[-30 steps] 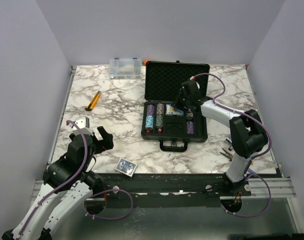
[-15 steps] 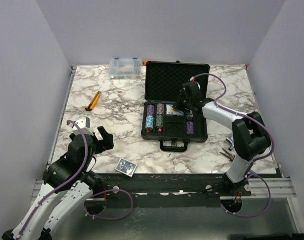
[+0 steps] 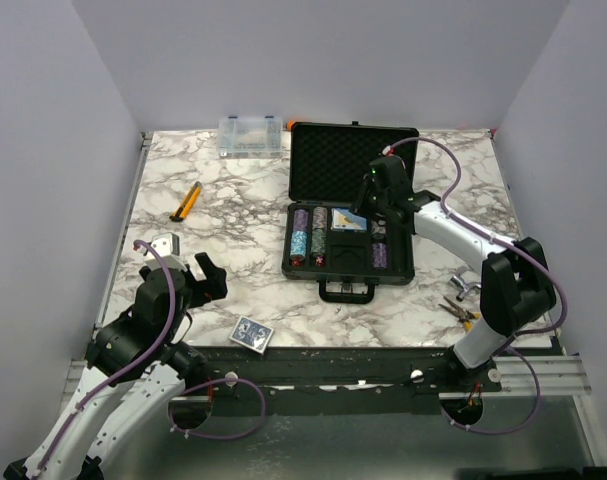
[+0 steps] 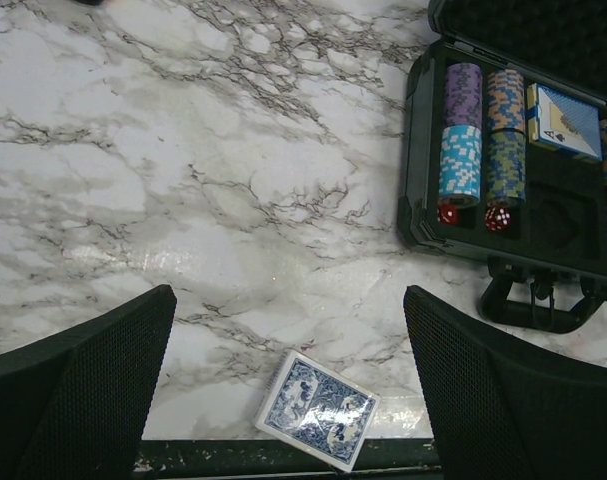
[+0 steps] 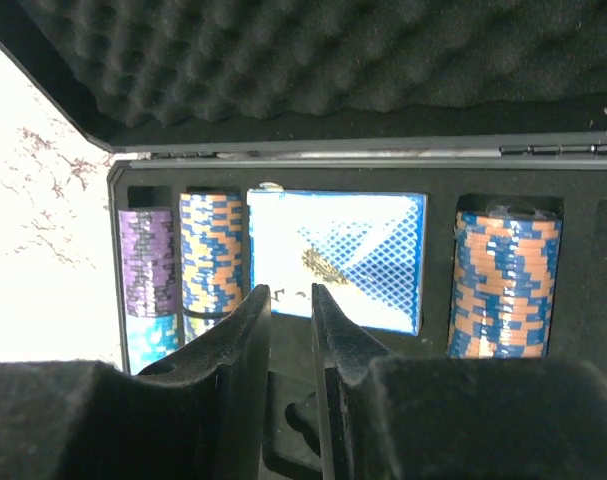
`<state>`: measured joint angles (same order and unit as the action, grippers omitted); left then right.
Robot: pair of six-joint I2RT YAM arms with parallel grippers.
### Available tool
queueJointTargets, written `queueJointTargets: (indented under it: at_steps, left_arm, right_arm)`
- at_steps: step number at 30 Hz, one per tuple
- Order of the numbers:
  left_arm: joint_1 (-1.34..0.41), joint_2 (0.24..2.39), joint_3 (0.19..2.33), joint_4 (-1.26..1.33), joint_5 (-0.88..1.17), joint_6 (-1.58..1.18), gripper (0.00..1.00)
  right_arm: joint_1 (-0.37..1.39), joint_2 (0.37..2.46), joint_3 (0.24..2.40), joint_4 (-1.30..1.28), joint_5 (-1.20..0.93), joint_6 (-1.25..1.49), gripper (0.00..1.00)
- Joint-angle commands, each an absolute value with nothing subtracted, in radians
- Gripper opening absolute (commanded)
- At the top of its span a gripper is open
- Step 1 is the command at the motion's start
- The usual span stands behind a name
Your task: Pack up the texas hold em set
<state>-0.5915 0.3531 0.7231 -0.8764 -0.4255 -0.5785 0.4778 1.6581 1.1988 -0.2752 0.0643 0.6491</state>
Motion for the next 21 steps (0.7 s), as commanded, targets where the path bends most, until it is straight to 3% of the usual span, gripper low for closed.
queueJointTargets:
  at_steps: [1,21]
  left_arm:
    - [-0.591,0.362,0.711,-0.864,-0.395,-0.566,0.95]
    - [-0.592,0.354,0.708,-0.862,-0.392,-0.571,0.95]
  right_arm:
    - [0.488,1.642,1.136,-0.295,0.036,0.656,0.27]
    - [0.491,1.698,1.080,-0.323,0.006,0.633,0.27]
